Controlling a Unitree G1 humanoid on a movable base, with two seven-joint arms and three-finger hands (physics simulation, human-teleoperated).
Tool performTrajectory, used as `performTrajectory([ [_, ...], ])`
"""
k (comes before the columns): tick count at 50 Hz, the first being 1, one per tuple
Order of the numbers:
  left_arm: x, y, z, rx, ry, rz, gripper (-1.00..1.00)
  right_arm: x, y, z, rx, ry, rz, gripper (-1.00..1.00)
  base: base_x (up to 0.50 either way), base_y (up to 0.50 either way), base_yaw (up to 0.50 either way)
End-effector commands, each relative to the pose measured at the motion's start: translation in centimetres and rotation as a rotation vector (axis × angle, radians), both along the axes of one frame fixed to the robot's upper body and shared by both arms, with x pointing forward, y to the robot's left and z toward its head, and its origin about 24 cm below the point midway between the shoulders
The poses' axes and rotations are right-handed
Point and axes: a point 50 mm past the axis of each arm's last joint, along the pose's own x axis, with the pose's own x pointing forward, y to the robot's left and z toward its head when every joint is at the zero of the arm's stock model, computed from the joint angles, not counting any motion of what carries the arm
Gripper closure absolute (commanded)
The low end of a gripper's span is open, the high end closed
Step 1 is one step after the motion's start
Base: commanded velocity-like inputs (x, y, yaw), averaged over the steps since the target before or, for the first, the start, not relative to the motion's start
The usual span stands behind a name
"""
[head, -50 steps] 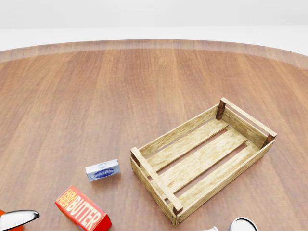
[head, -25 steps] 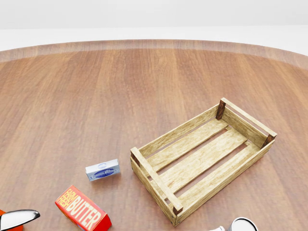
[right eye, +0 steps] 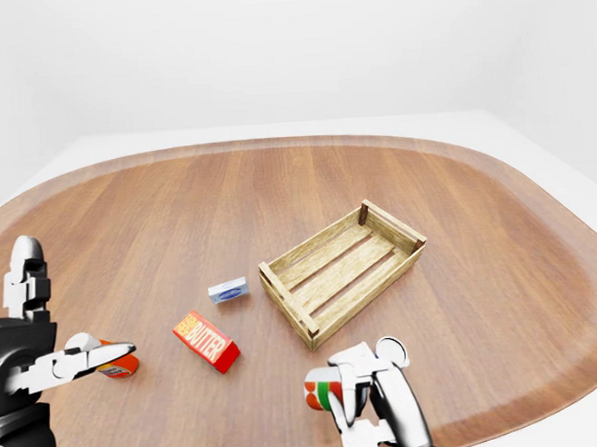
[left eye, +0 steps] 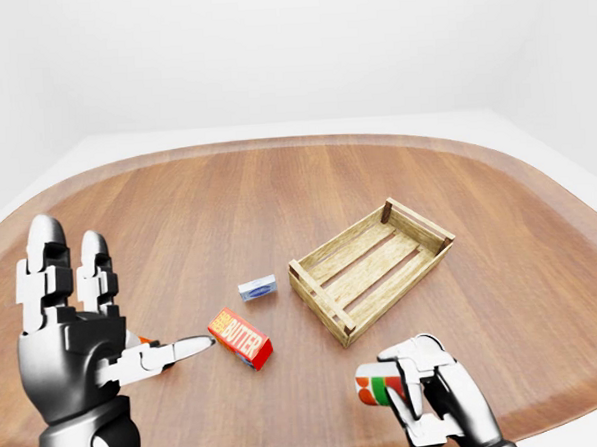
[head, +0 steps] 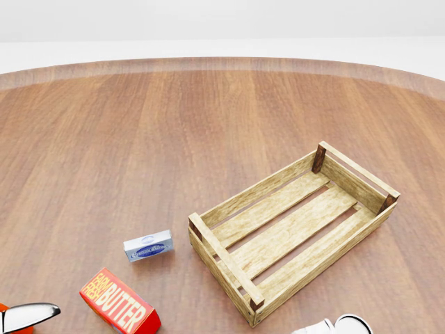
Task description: Pick up the tomato sauce, and put it in the wooden tray.
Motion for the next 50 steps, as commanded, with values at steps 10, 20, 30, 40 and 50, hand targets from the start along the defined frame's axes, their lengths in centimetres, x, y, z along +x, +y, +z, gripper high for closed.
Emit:
performTrajectory([
  [10, -0.1, 0.0, 0.1, 0.001, -0.007, 0.001, -1.00, 0.3, -0.2, 3.0, 0.008, -0.130, -0.017, 1.00, 0.00, 0.00, 0.00],
  [20, -0.1, -0.1, 0.1, 0.002, -0.004, -0.002, -1.00, 0.4, -0.5, 4.4, 0.018, -0.195, -0.030, 1.00, 0.00, 0.00, 0.00],
  [30, -0.1, -0.2, 0.0, 0.002, 0.000, -0.005, -1.00, 0.2, -0.8, 5.6, 0.026, -0.244, -0.034, 1.00, 0.00, 0.00, 0.00],
  [40, 0.1, -0.3, -0.1, 0.003, 0.005, -0.008, -1.00, 0.2, -0.9, 6.6, 0.027, -0.292, -0.038, 1.00, 0.00, 0.00, 0.00],
  [50, 0.3, -0.4, -0.2, 0.002, 0.014, -0.011, -1.00, 0.8, -0.8, 7.8, 0.027, -0.371, -0.036, 1.00, 0.00, 0.00, 0.00],
])
